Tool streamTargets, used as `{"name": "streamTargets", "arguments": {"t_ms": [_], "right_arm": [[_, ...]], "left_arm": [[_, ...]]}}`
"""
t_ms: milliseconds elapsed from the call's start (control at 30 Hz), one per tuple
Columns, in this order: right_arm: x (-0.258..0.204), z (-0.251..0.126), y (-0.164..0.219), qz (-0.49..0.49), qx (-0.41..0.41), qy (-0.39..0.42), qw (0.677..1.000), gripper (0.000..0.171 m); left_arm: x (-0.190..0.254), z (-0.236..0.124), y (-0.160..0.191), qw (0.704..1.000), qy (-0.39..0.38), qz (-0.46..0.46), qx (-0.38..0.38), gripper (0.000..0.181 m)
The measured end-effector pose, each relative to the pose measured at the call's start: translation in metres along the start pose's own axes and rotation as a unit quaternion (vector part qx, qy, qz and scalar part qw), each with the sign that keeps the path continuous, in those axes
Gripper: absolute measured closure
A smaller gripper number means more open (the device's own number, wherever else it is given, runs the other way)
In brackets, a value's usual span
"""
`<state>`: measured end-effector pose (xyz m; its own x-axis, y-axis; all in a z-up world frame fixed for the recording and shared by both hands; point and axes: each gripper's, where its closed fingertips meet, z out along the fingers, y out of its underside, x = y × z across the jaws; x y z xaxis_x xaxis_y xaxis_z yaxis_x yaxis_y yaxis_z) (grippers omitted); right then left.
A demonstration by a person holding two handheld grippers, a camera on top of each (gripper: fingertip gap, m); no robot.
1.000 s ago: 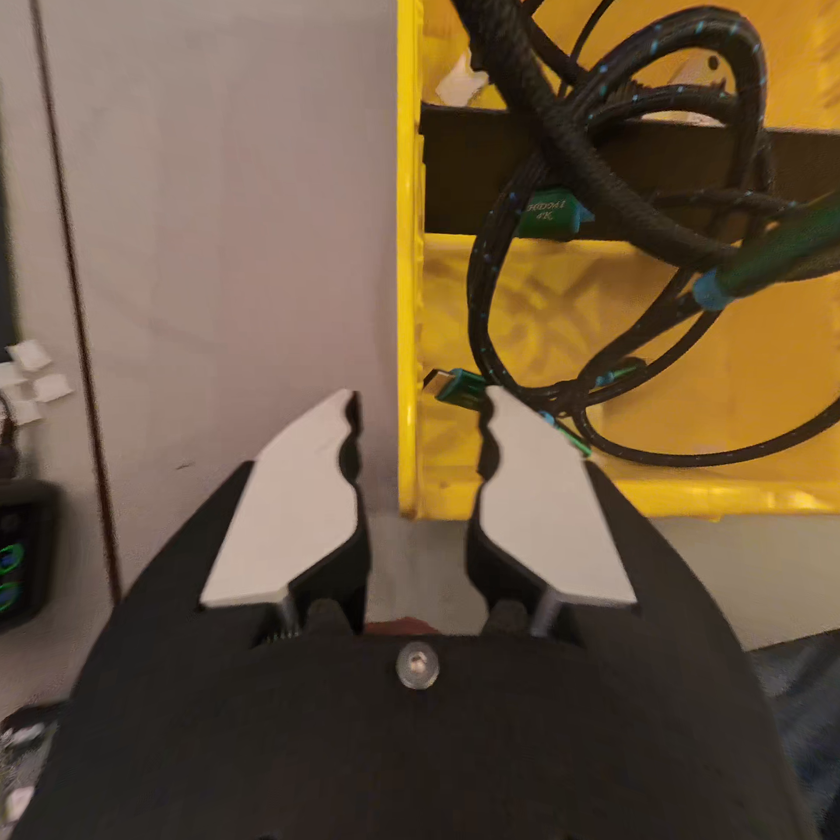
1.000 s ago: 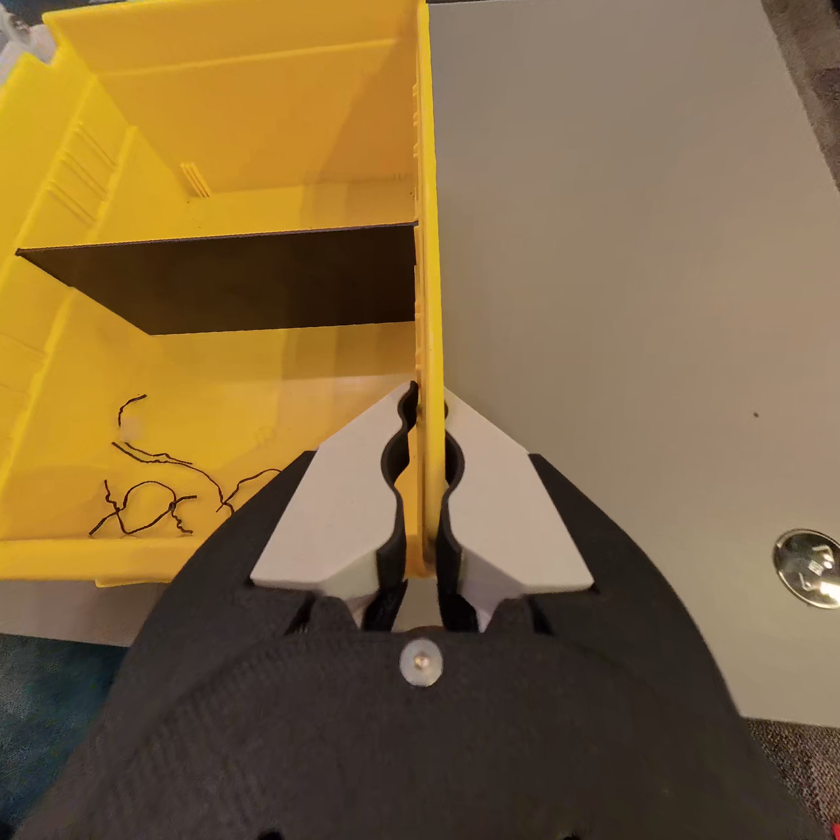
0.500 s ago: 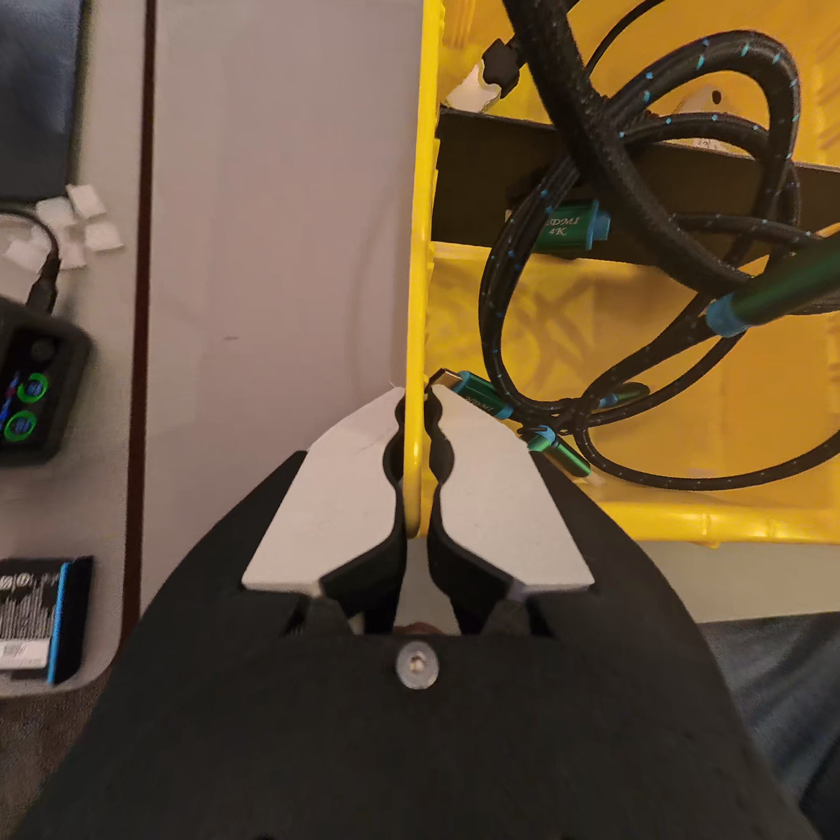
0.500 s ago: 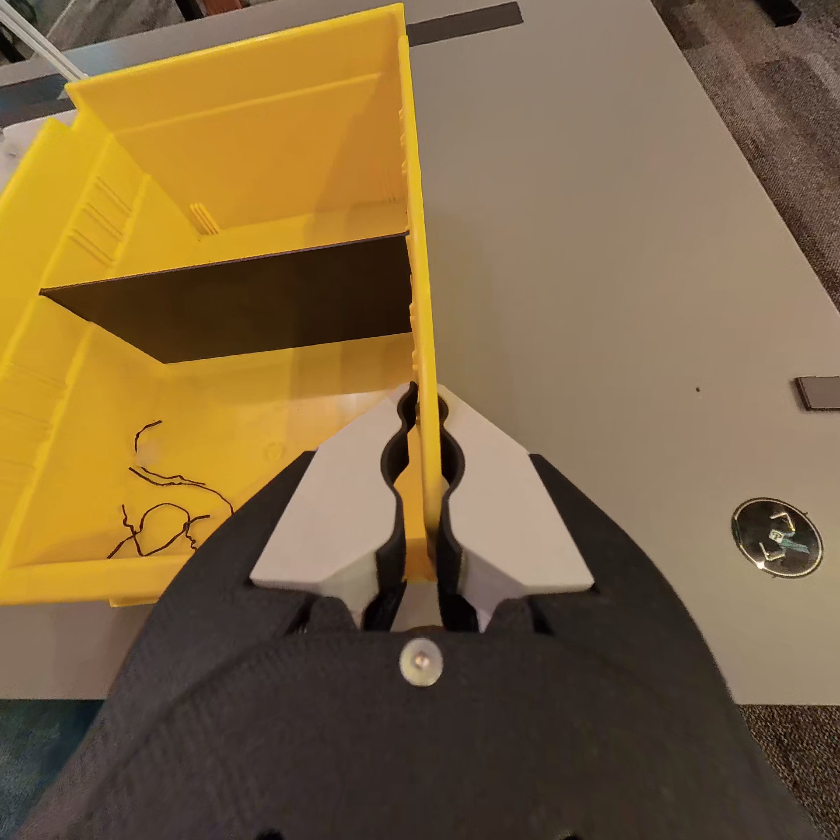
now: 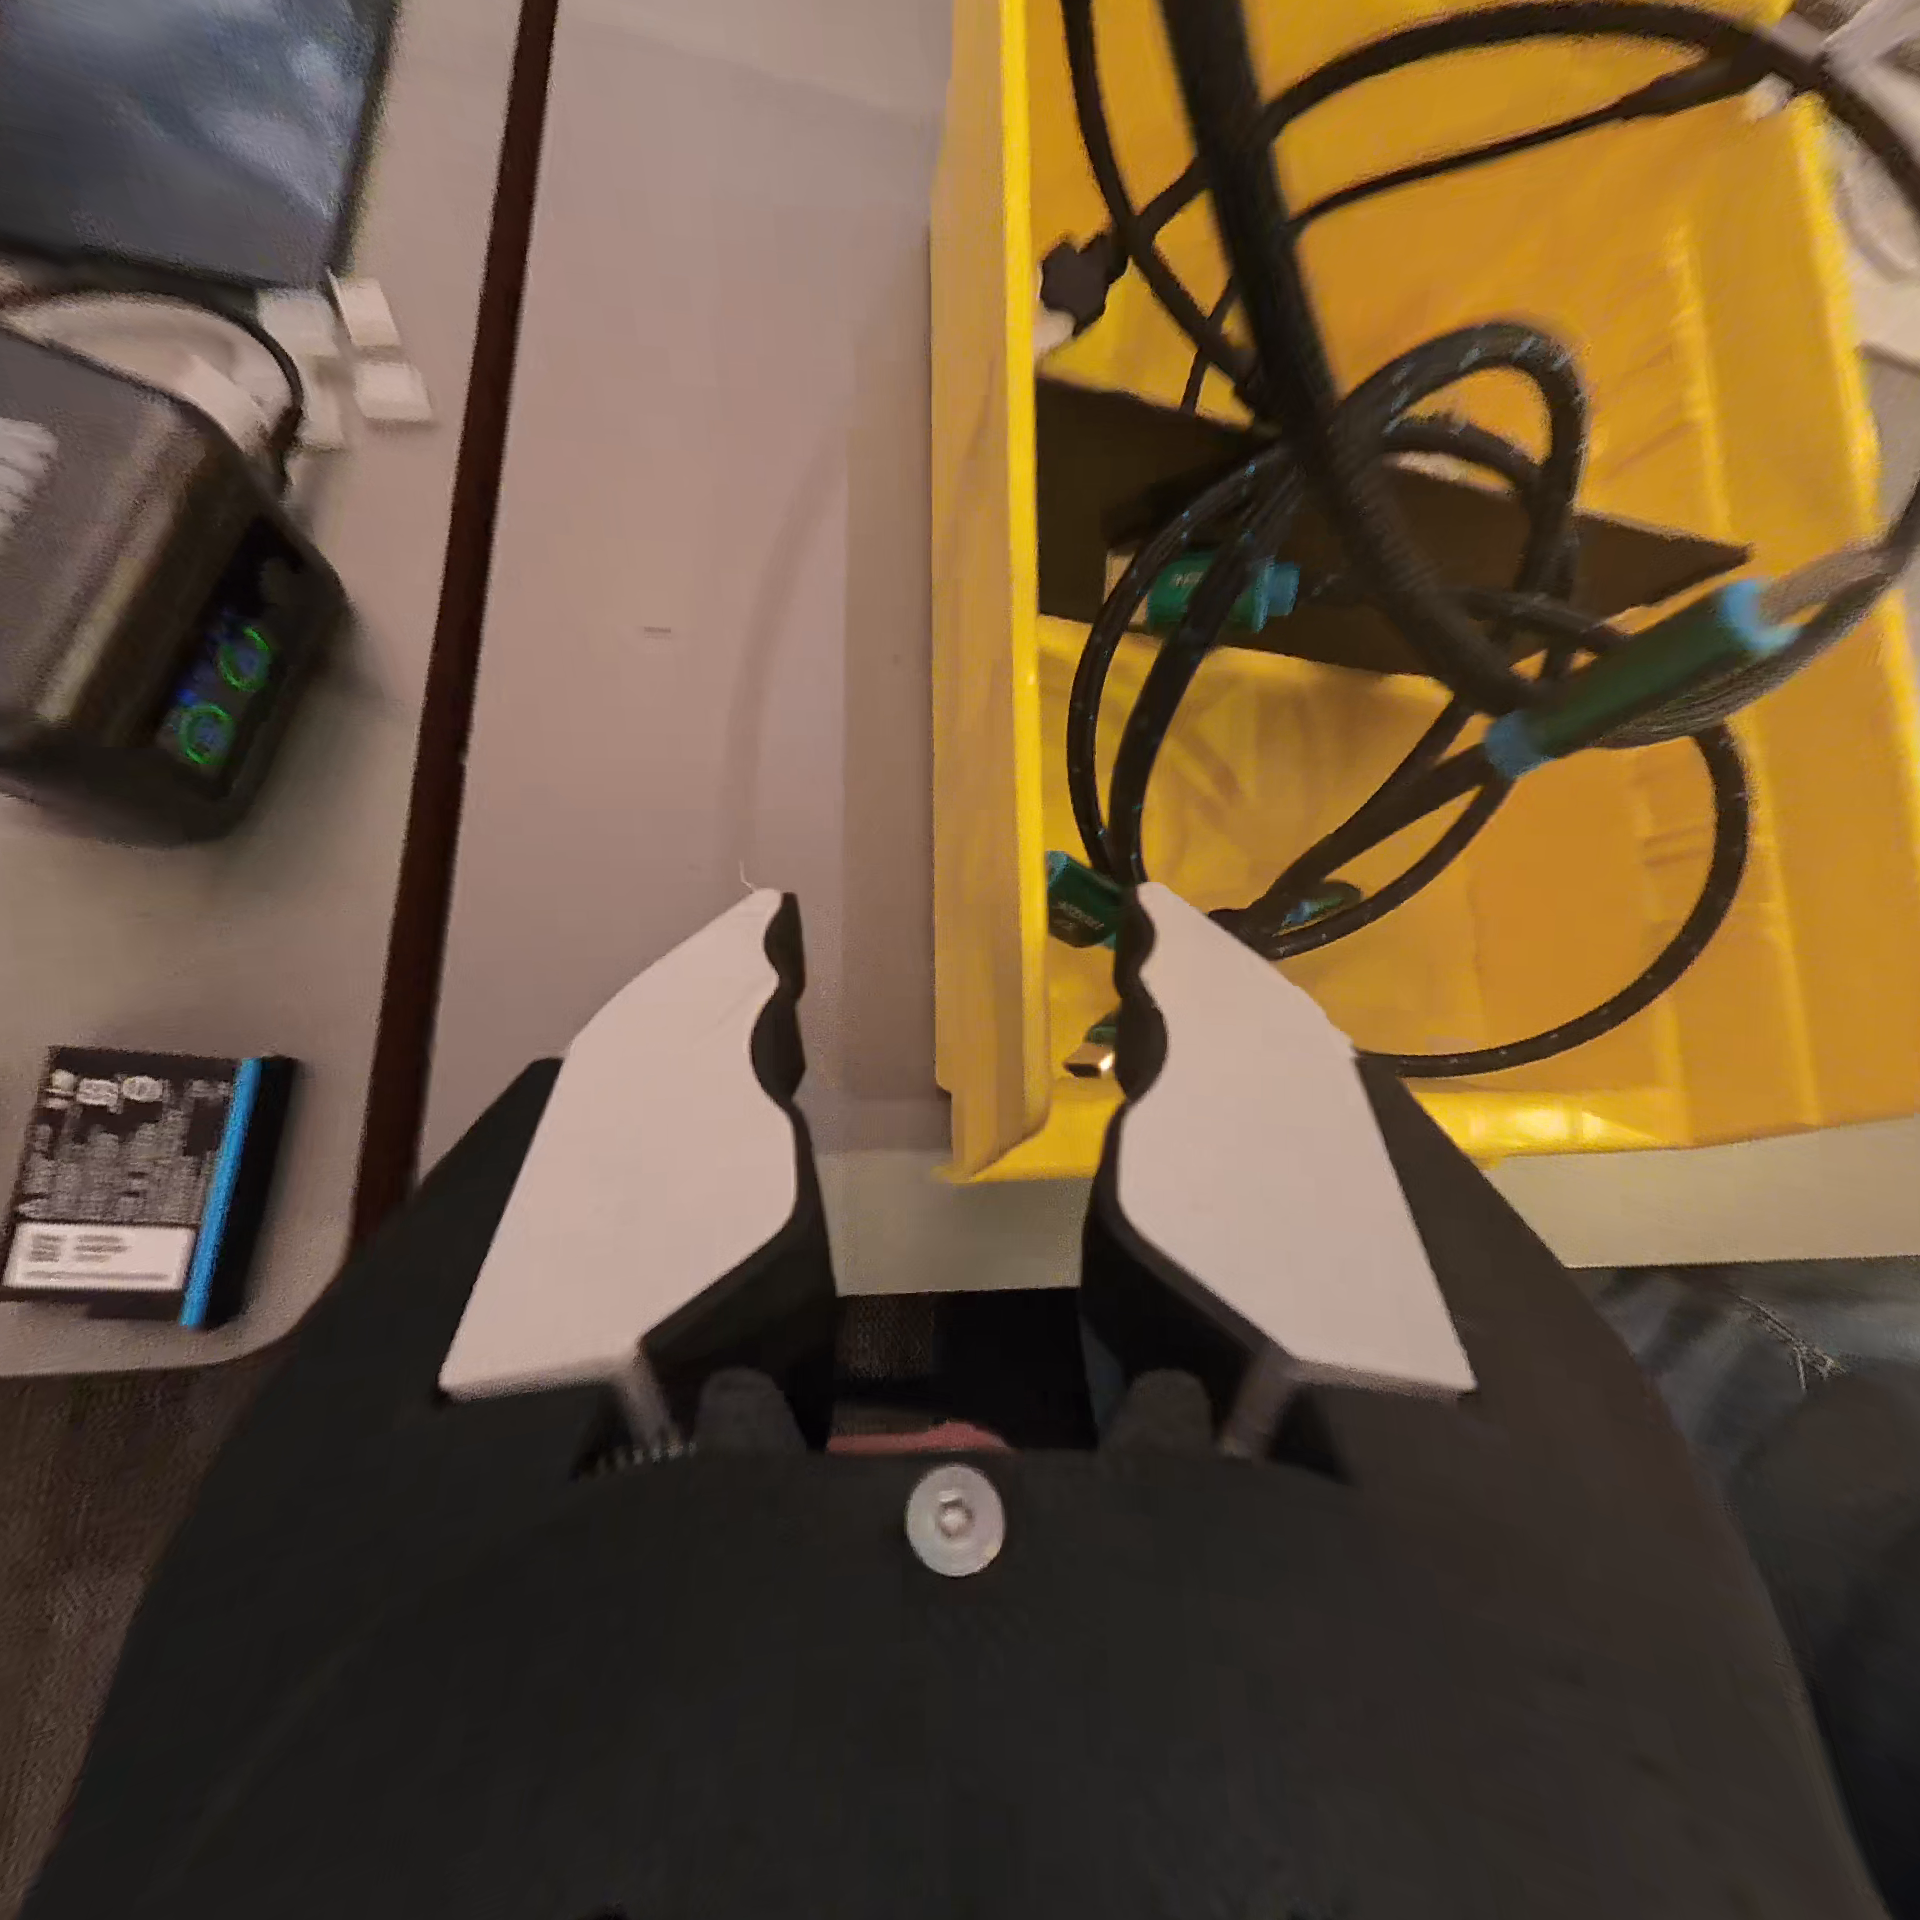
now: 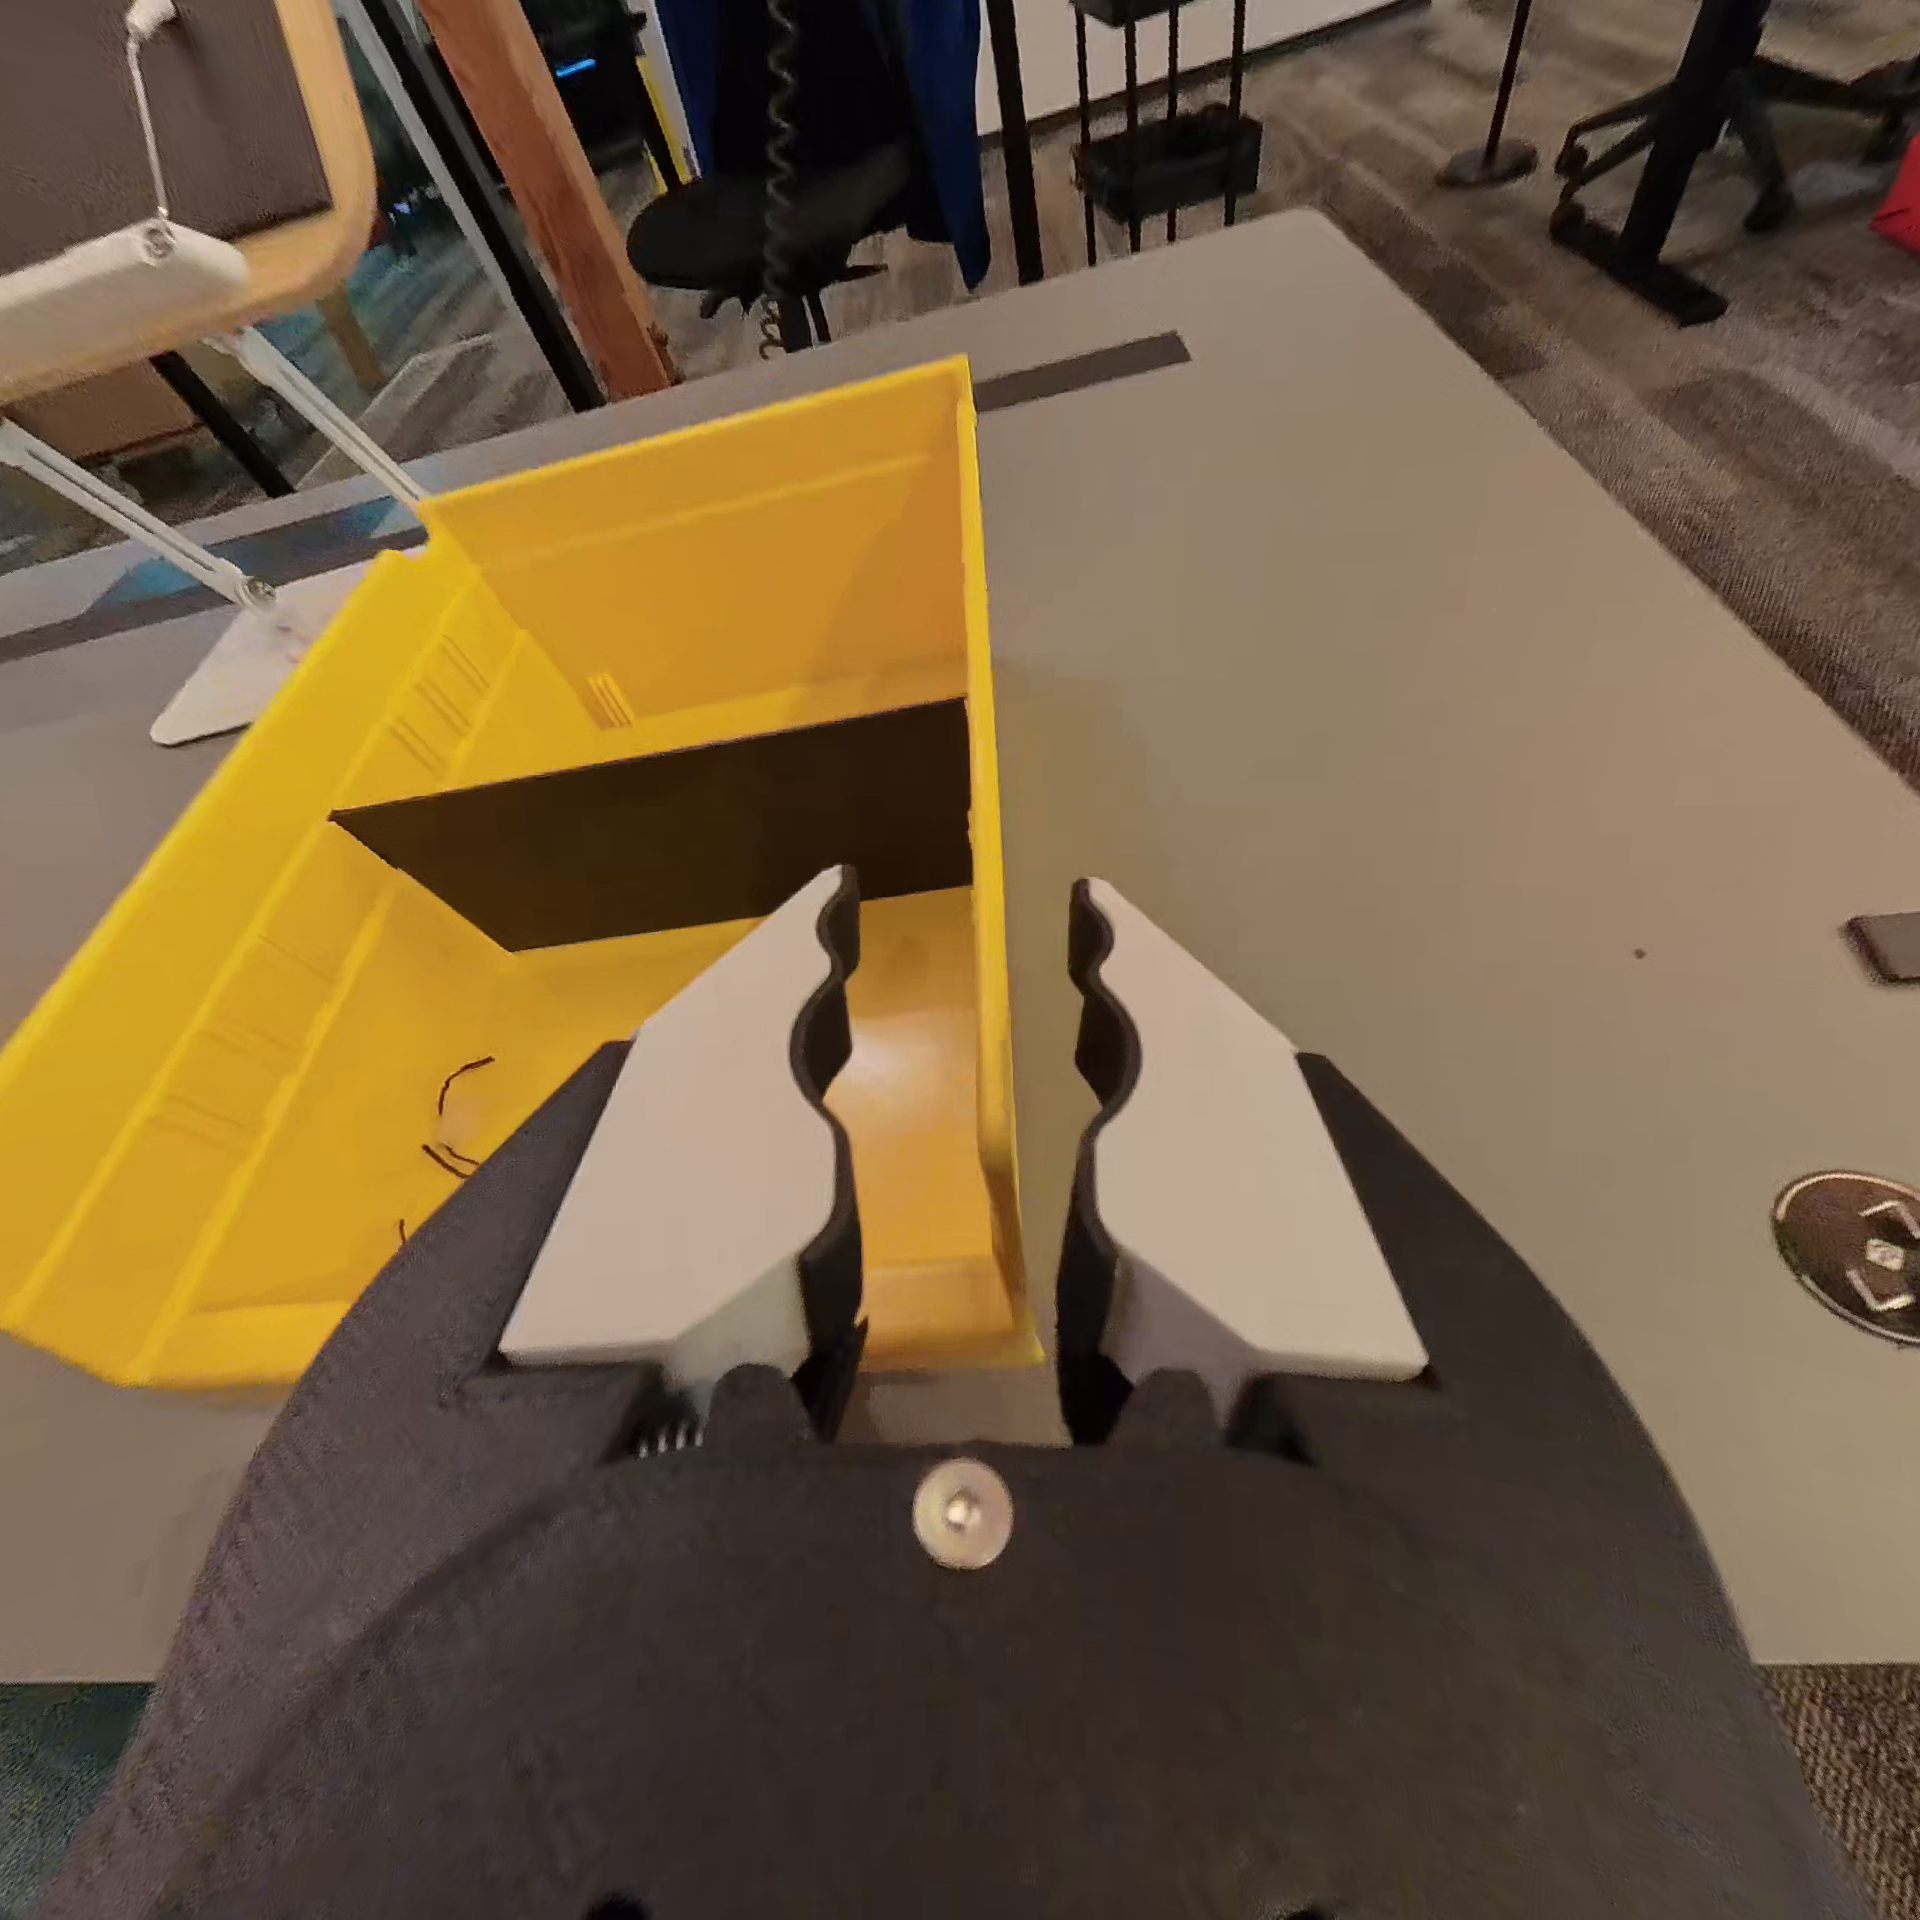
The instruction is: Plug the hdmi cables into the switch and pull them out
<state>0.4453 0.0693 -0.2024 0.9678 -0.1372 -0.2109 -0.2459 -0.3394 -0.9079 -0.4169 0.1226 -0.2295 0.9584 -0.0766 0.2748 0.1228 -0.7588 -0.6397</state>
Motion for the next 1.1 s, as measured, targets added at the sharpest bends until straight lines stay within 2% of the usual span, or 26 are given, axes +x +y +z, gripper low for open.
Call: {"name": "streamTargets", "arguments": {"t_ms": [33, 200, 300, 400, 433, 500, 567, 833, 1100], "right_arm": [[-0.002, -0.003, -0.004, -0.006, 0.003, -0.001, 1.000, 0.132], [-0.030, -0.017, -0.029, -0.055, 0.029, -0.016, 0.998, 0.128], [-0.055, -0.019, -0.039, -0.080, 0.038, -0.032, 0.996, 0.129], [-0.081, -0.019, -0.042, -0.094, 0.043, -0.056, 0.993, 0.130], [-0.088, -0.019, -0.041, -0.098, 0.042, -0.063, 0.992, 0.131], [-0.099, -0.018, -0.038, -0.109, 0.038, -0.074, 0.991, 0.132], [-0.108, -0.017, -0.034, -0.114, 0.031, -0.089, 0.989, 0.136], [-0.131, -0.012, -0.038, -0.125, 0.029, -0.125, 0.984, 0.142], [-0.166, -0.013, -0.039, -0.147, 0.028, -0.168, 0.974, 0.143]], "left_arm": [[0.000, -0.008, -0.008, 1.000, 0.000, 0.006, 0.016, 0.122], [0.017, -0.036, -0.062, 0.995, 0.051, 0.024, 0.082, 0.116], [0.033, -0.023, -0.089, 0.993, 0.088, 0.035, 0.072, 0.114], [0.036, 0.003, -0.097, 0.993, 0.108, 0.019, 0.030, 0.116], [0.037, 0.011, -0.098, 0.992, 0.121, 0.010, 0.018, 0.121], [0.044, 0.017, -0.104, 0.986, 0.164, 0.002, 0.027, 0.169], [0.050, 0.015, -0.114, 0.979, 0.198, -0.003, 0.040, 0.179], [0.090, -0.015, -0.179, 0.967, 0.234, 0.026, 0.095, 0.181], [0.180, -0.043, -0.251, 0.944, 0.270, 0.110, 0.154, 0.181]]}}
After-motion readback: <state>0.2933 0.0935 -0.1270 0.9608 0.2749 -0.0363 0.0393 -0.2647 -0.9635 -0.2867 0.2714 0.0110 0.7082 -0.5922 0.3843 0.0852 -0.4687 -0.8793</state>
